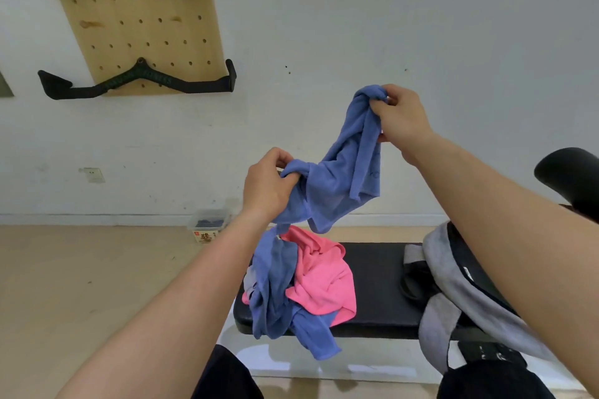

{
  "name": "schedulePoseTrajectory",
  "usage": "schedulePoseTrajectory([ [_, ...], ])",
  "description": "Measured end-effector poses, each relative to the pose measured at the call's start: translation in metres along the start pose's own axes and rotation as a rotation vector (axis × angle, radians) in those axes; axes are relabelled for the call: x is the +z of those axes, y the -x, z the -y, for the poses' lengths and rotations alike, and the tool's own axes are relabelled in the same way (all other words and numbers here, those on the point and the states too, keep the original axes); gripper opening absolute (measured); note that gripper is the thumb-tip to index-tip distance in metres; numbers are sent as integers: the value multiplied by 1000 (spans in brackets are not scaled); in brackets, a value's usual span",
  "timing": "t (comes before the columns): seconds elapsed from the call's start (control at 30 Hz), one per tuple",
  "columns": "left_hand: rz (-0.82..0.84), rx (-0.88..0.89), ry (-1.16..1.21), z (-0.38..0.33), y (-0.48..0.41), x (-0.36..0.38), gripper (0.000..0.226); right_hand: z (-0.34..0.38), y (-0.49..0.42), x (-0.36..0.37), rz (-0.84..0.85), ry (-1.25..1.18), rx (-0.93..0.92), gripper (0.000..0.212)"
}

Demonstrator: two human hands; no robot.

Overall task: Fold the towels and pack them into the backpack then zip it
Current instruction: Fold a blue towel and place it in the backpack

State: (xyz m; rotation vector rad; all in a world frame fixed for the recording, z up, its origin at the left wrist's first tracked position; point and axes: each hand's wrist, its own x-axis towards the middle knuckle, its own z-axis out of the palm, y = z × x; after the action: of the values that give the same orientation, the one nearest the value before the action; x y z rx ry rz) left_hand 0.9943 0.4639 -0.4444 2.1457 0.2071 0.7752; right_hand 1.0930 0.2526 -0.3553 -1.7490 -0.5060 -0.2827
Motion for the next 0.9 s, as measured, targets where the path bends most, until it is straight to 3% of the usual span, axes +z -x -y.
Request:
schedulePoseTrajectory([
  [0.2,398,-1,-137,47,49,68,13,-71,40,-9,160,103,95,22],
  [0.33,736,-32,-245,60,57,89,32,-115,56,-13,324,195,154,22],
  [0.37,725,-44,-218,55,53,91,34,-122,58,-15,376,213,169,21],
  [0.5,426,-42,36,27,30,102,31,-135,62,-23,567,253,218,24],
  [0.6,521,69,73,15,22,115,39,-138,61,-29,672,248,233,28],
  [0.67,586,108,56,15,22,124,28,-143,58,-34,651,281,178,29],
  [0.77,534,46,55,17,23,132,12,-148,52,-46,503,428,80,26],
  [0.9,615,0,144,5,27,131,29,-149,47,-61,334,471,43,7],
])
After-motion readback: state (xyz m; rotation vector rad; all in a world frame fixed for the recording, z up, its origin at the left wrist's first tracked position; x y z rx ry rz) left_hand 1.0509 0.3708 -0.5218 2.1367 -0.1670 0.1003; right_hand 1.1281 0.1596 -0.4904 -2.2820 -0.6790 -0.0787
